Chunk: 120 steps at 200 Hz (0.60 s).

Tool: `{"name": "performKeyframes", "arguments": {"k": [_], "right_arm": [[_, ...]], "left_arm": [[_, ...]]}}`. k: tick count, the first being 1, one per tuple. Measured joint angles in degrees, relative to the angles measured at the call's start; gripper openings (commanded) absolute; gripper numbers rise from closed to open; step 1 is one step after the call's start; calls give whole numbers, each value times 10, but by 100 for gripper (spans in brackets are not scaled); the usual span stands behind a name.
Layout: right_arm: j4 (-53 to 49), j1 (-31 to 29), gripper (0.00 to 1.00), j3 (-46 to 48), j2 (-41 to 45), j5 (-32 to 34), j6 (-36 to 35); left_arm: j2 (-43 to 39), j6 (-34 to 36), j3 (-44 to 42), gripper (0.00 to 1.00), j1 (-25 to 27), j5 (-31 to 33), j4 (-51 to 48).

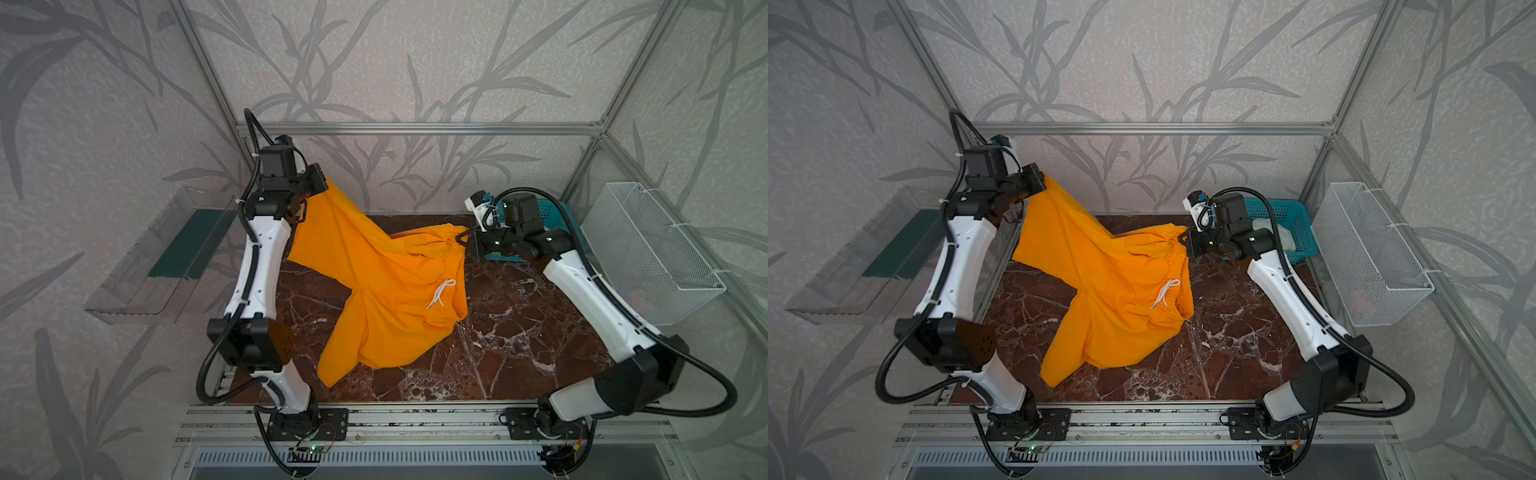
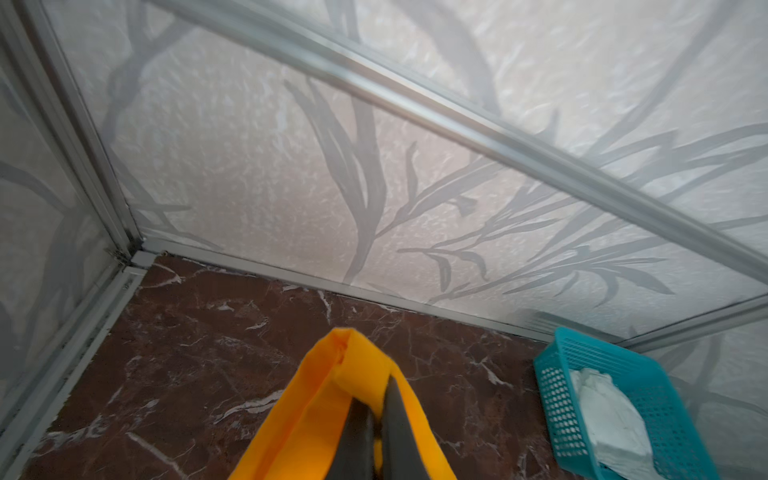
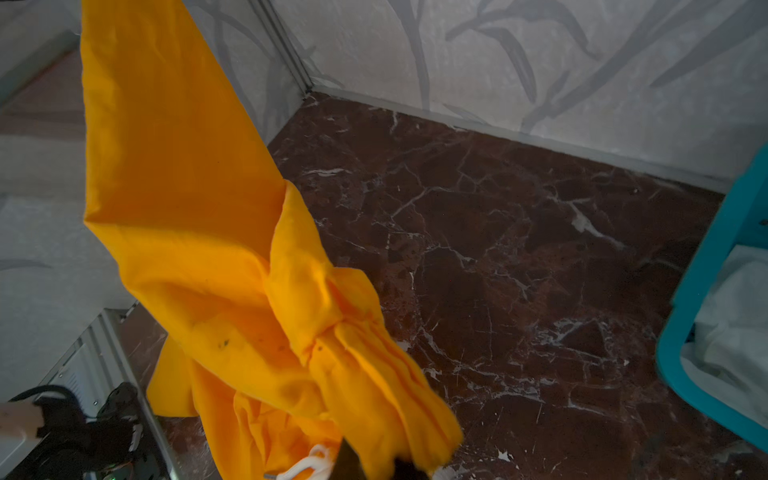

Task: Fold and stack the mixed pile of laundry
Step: 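Lower the pants onto the table and open both grippers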

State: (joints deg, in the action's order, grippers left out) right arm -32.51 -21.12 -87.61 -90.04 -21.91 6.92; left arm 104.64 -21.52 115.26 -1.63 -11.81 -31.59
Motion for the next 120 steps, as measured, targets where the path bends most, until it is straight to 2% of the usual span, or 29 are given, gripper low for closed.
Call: {"name": "performKeyframes", "arguments": {"k": [6, 15, 29, 36, 48, 66, 74, 84, 120], "right_arm": [[7, 0, 1, 0, -25, 12, 8], [14, 0, 18, -2, -59, 31, 18], [14, 0, 40, -17, -106, 61, 30], [9, 0, 50, -32, -125, 74, 32], [3, 0, 61, -58, -146, 90, 31], [-3, 0, 68, -66, -136, 109, 23], [-3, -1, 69, -61, -122, 116, 19], [-3, -1, 69, -43, -97, 124, 12], [-2, -3, 67, 58, -4, 118, -16]], "left_arm": [[36, -1, 12, 14, 0, 4, 3], [91, -3, 45, 31, 0, 8, -3], [185, -6, 149, 55, 0, 14, -30], [228, -7, 212, 61, 0, 14, -49], [285, -3, 317, 67, 3, 18, -88], [292, 6, 366, 71, 5, 31, -141], [271, 12, 351, 71, 7, 40, -152], [224, 19, 293, 71, 10, 50, -156], [-18, 21, -67, 71, 19, 72, -110]]}}
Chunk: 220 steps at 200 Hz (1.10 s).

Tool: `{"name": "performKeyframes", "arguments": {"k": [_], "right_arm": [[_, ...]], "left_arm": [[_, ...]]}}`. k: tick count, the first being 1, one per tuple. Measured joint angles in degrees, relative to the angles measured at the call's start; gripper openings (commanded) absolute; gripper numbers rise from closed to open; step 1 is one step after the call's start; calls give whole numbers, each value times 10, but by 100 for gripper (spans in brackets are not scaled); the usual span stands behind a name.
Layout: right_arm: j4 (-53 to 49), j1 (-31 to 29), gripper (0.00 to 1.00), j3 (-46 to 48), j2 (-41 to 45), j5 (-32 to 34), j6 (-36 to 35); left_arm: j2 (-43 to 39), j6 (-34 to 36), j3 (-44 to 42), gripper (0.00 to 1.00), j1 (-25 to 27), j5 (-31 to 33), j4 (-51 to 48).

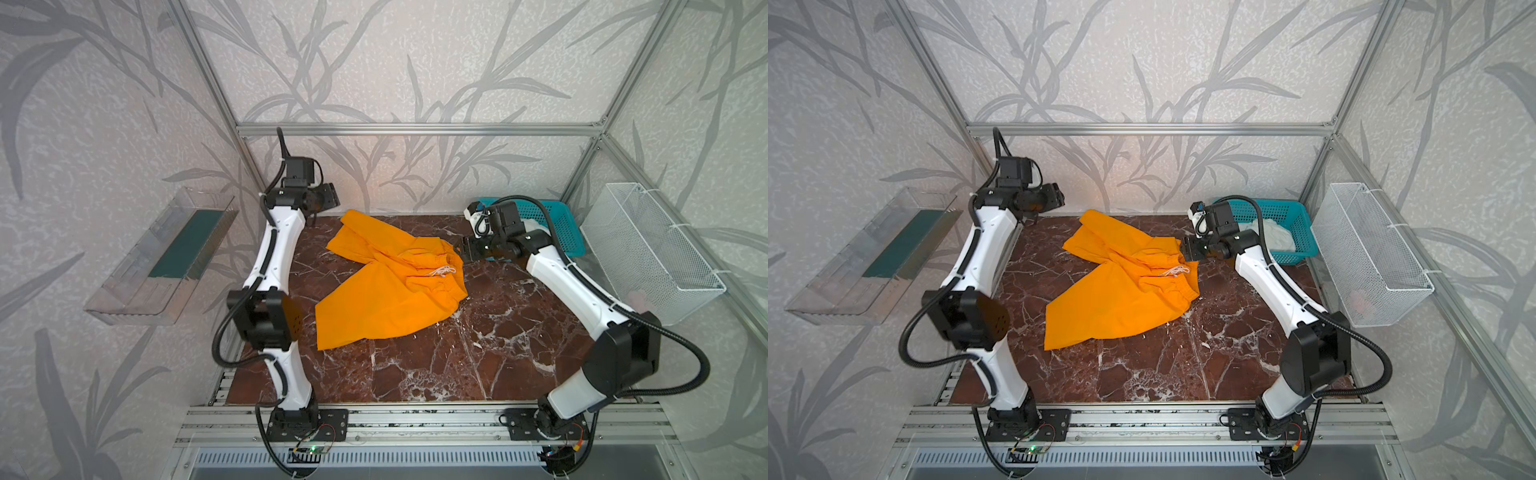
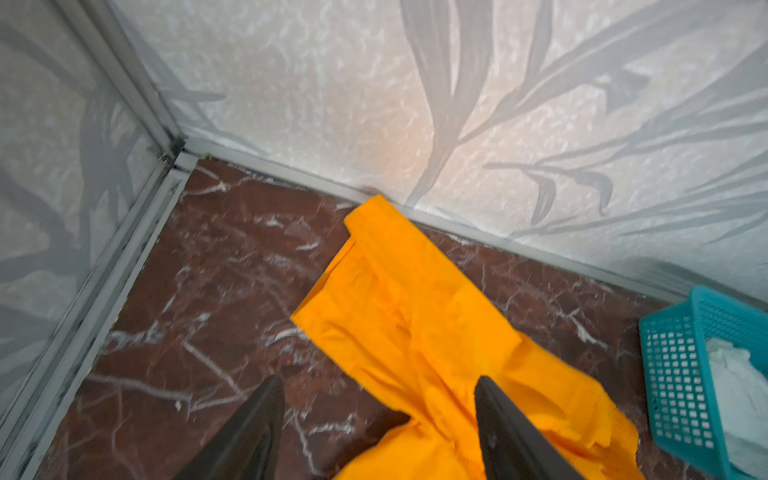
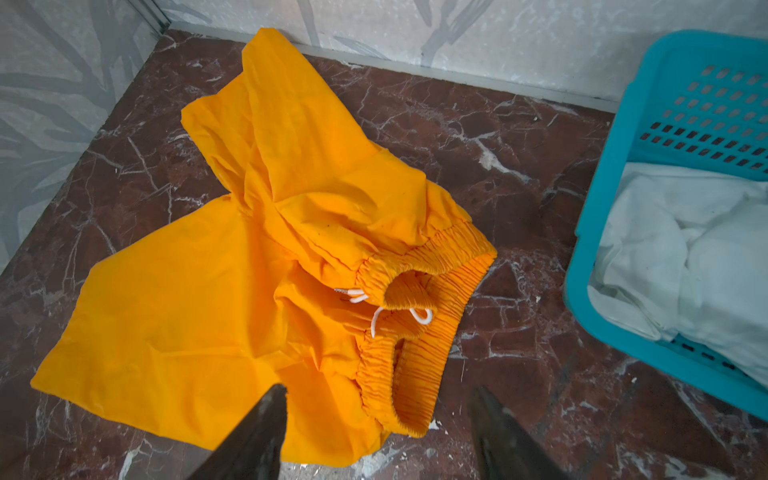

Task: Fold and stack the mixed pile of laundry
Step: 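Regrasp the waistband with the right gripper while the left gripper grasps a leg edge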

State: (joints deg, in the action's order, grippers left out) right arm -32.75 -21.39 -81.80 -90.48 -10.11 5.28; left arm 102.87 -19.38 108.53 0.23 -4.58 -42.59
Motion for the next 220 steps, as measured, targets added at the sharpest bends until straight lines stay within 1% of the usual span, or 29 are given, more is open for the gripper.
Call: {"name": "performKeyframes", "arguments": {"k": [16, 34, 49, 71, 92, 109, 134, 161, 177, 183, 203, 220], "right_arm": [[6, 0, 66, 50, 7, -11, -4], [13, 0, 66, 97, -14, -21, -3], [16, 0, 66, 116, -42, -29, 2], [26, 1, 65, 118, -90, -37, 10], [39, 6, 62, 118, -129, -44, 14], [45, 12, 56, 118, -148, -49, 17], [56, 21, 40, 118, -160, -61, 19], [57, 26, 20, 120, -167, -74, 17], [55, 28, 11, 124, -167, -81, 17], [55, 28, 9, 126, -167, -82, 16], [45, 29, 4, 130, -166, -89, 16], [32, 29, 2, 141, -155, -97, 18]], "left_arm": [[-107, -17, -175, 71, 3, -2, 37], [-189, -38, -320, 70, 8, -1, 48], [-228, -56, -403, 68, 12, 0, 48], [-257, -82, -481, 66, 25, 0, 49], [-269, -106, -530, 64, 32, 0, 49], [-270, -127, -560, 63, 35, -2, 48], [-269, -151, -593, 61, 35, -9, 49], [-249, -174, -614, 58, 40, -15, 54], [-231, -185, -624, 51, 43, -14, 60], [-224, -189, -627, 46, 44, -14, 63], [-196, -195, -630, 30, 46, -12, 75], [-165, -194, -629, 16, 46, -12, 89]]}}
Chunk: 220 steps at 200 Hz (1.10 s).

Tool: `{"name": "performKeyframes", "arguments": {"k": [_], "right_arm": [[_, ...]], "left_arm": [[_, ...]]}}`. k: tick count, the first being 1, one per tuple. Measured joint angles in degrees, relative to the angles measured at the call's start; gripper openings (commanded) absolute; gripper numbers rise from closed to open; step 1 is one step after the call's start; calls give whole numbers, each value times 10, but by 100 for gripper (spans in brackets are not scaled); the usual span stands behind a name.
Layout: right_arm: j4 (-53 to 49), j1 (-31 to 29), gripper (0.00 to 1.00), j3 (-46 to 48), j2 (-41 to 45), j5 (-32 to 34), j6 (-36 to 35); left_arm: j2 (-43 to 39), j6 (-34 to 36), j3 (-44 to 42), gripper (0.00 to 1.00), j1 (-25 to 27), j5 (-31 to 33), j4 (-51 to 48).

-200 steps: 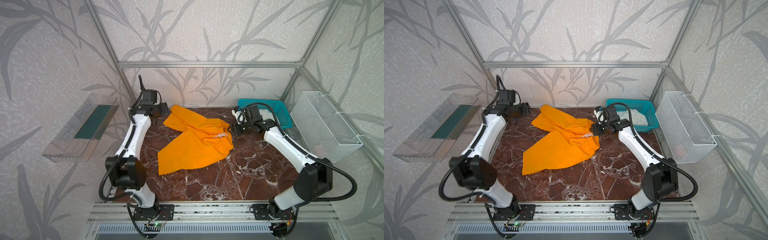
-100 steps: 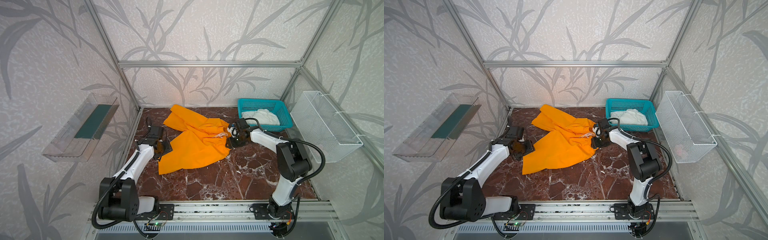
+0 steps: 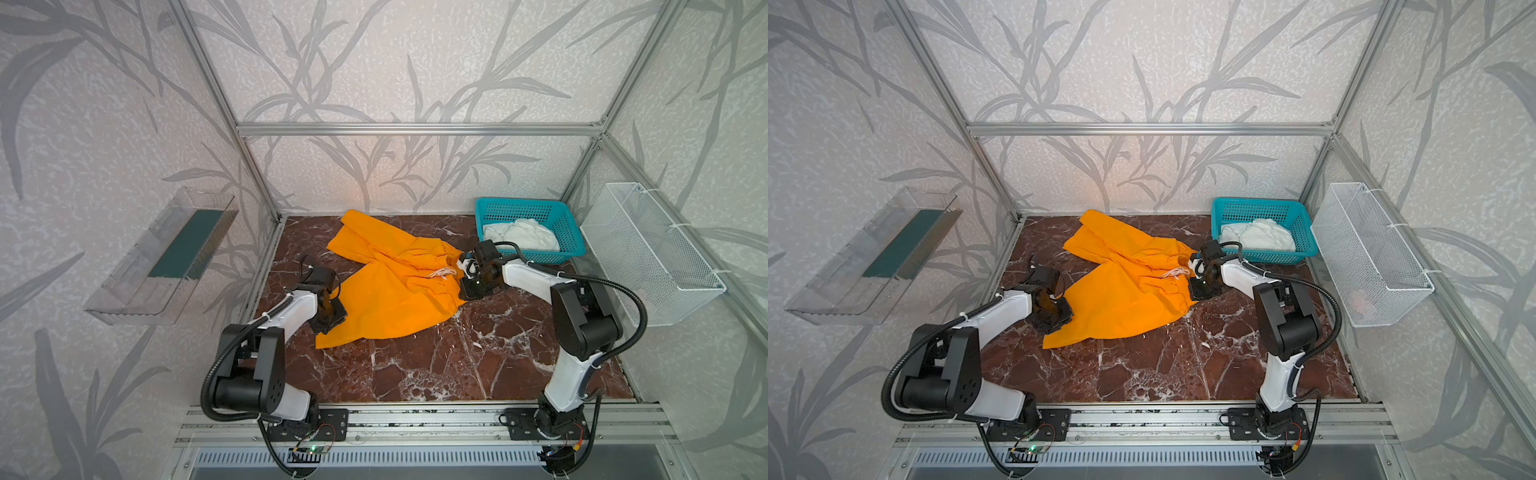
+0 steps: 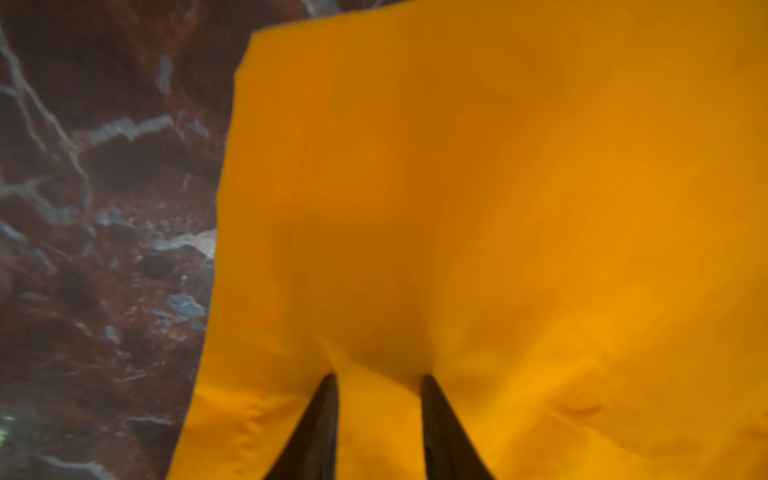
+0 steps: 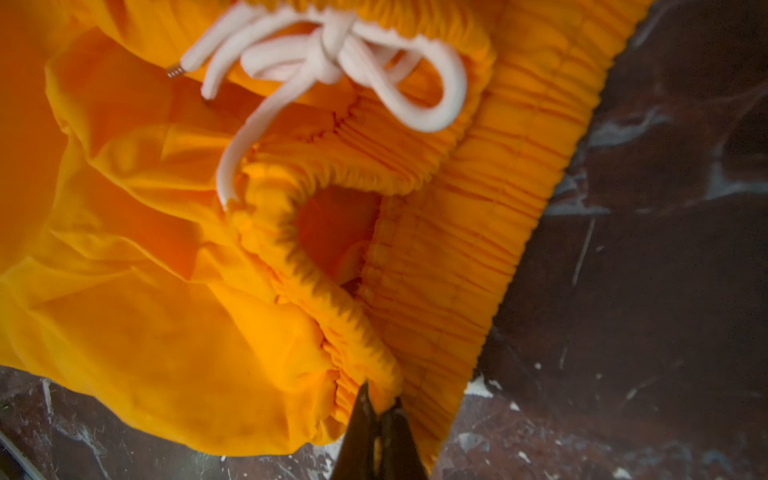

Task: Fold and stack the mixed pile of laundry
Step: 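Regrasp the waistband with the right gripper while the left gripper grasps a leg edge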

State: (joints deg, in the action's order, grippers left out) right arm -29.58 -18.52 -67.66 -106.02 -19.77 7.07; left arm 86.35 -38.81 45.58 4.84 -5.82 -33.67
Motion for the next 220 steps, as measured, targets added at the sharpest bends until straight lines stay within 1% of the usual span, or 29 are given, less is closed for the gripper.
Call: {"name": "performKeyframes", "arguments": {"k": [23, 43, 69, 85, 105, 109, 123, 135, 148, 153, 160, 164, 172, 193, 220], "right_arm": [[-25, 0, 0, 34, 39, -16, 5], [-47, 0, 0, 67, 92, -35, 16], [-63, 0, 0, 89, 151, -55, 33], [-62, 0, 0, 99, 170, -67, 47], [-49, 0, 0, 113, 175, -79, 66], [-46, 0, 0, 117, 175, -81, 69], [-38, 0, 0, 127, 174, -86, 81], [-31, 0, 0, 132, 173, -89, 91], [-23, 0, 0, 136, 173, -90, 99], [-20, 0, 0, 136, 173, -90, 101], [-15, 0, 0, 138, 173, -90, 104], [-13, 0, 0, 139, 173, -90, 106], [-10, 0, 0, 140, 173, -90, 108], [1, 0, 0, 144, 173, -92, 113], [11, 0, 0, 145, 173, -98, 115]], "left_arm": [[34, 2, 20, 0, 0, 2, 12], [64, 9, 52, 0, 0, 0, 17], [107, 30, 114, 0, 0, 6, 3], [111, 44, 155, 0, 0, 24, -14], [103, 60, 209, 0, -4, 61, -43], [101, 64, 218, 4, -4, 68, -49], [92, 77, 245, 28, -6, 94, -75], [81, 85, 251, 45, -8, 110, -93], [63, 87, 240, 53, -9, 119, -108], [52, 88, 228, 58, -9, 120, -113], [37, 85, 209, 60, -10, 123, -119], [26, 80, 196, 64, -11, 125, -123], [5, 75, 166, 66, -11, 129, -130], [-40, 48, 91, 67, -12, 144, -144], [-50, 20, 38, 67, -13, 144, -145]]}}
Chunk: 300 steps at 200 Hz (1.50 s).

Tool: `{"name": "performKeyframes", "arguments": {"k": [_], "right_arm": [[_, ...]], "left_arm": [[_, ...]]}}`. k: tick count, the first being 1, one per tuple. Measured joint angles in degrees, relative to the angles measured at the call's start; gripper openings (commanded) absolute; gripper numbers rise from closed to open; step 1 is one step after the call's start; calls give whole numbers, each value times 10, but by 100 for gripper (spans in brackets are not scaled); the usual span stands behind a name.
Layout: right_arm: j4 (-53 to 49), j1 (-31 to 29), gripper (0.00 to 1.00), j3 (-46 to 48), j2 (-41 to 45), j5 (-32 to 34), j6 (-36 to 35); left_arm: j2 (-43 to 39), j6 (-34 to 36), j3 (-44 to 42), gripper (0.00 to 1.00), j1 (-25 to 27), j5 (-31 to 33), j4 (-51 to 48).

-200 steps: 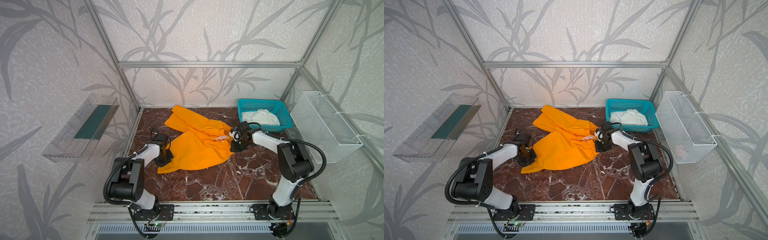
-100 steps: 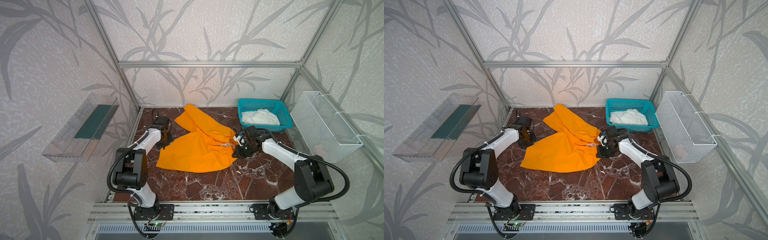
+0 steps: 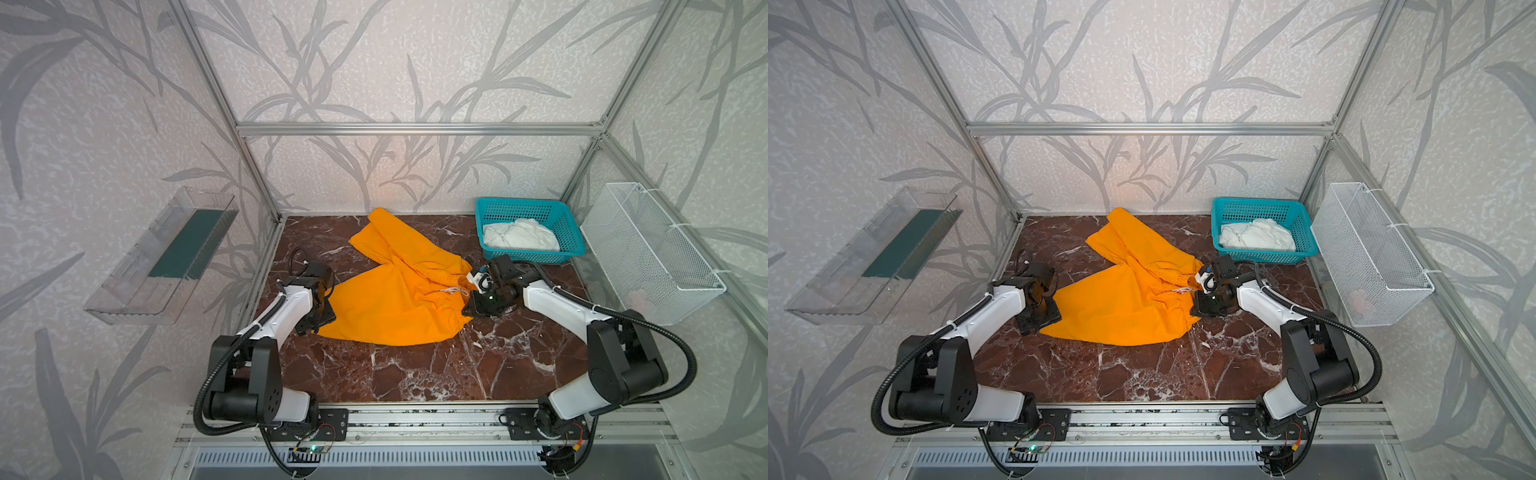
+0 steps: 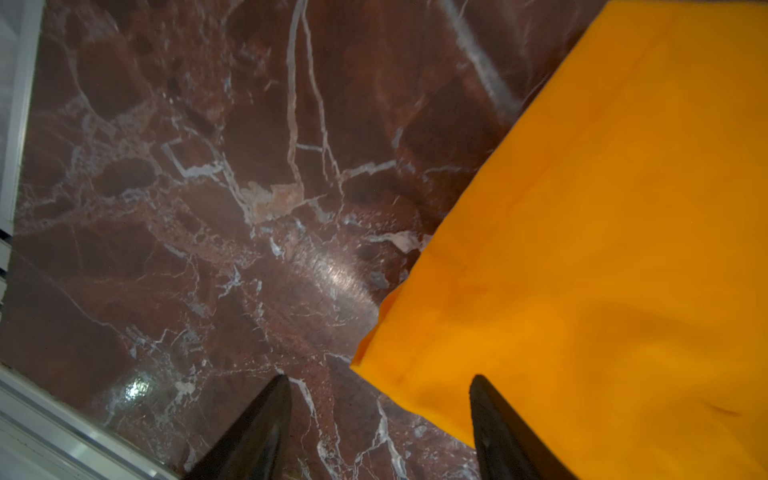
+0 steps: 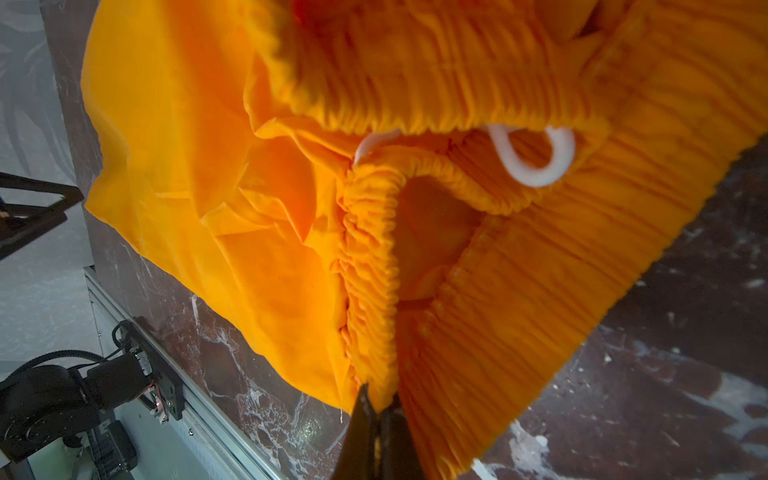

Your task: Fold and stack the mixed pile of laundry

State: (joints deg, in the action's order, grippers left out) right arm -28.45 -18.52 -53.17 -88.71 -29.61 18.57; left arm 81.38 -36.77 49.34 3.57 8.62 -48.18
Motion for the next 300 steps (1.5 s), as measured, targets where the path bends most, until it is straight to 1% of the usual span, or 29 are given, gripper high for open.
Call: {"name": "performKeyframes", "arguments": {"k": [14, 22, 45, 62, 82, 94, 117, 140, 164, 176, 190, 218, 261, 279, 300], "right_arm": [[2, 0, 0, 0, 0, -1, 0], [3, 0, 0, 0, 0, -1, 0], [8, 0, 0, 2, 0, -5, -1], [13, 0, 0, 8, 0, -5, 0], [14, 0, 0, 11, -1, -5, 0], [15, 0, 0, 11, -1, -6, 0], [10, 0, 0, 8, -1, -7, -2], [-5, 0, 0, -10, 0, -4, -10], [-21, 0, 0, -37, 9, 3, -20], [-26, 0, 0, -45, 16, 7, -24], [-28, 0, 0, -47, 21, 9, -26], [-30, 0, 0, -45, 20, 10, -25], [-27, 0, 0, -43, 11, 10, -20], [-27, 0, 0, -42, 11, 11, -20], [-26, 0, 0, -42, 11, 10, -20]], "left_arm": [[0, -11, -20, 66, 0, -7, 13], [0, -17, -34, 63, 0, -13, 25], [1, -29, -67, 44, 0, -35, 60], [7, -31, -70, 30, 0, -50, 79], [22, -26, -57, 13, 0, -56, 90], [29, -23, -40, 7, 0, -55, 87], [30, -10, 9, 0, 0, -47, 66], [26, 8, 79, 0, 0, -37, 23], [26, 38, 180, 0, 0, -28, -44], [24, 57, 224, 7, 0, -27, -70], [17, 81, 253, 22, 0, -28, -86], [26, 108, 256, 34, 0, -33, -105], [106, 111, 249, 50, -1, -47, -95], [97, 105, 227, 57, -2, -45, -87], [62, 90, 181, 60, -3, -38, -74]]}}
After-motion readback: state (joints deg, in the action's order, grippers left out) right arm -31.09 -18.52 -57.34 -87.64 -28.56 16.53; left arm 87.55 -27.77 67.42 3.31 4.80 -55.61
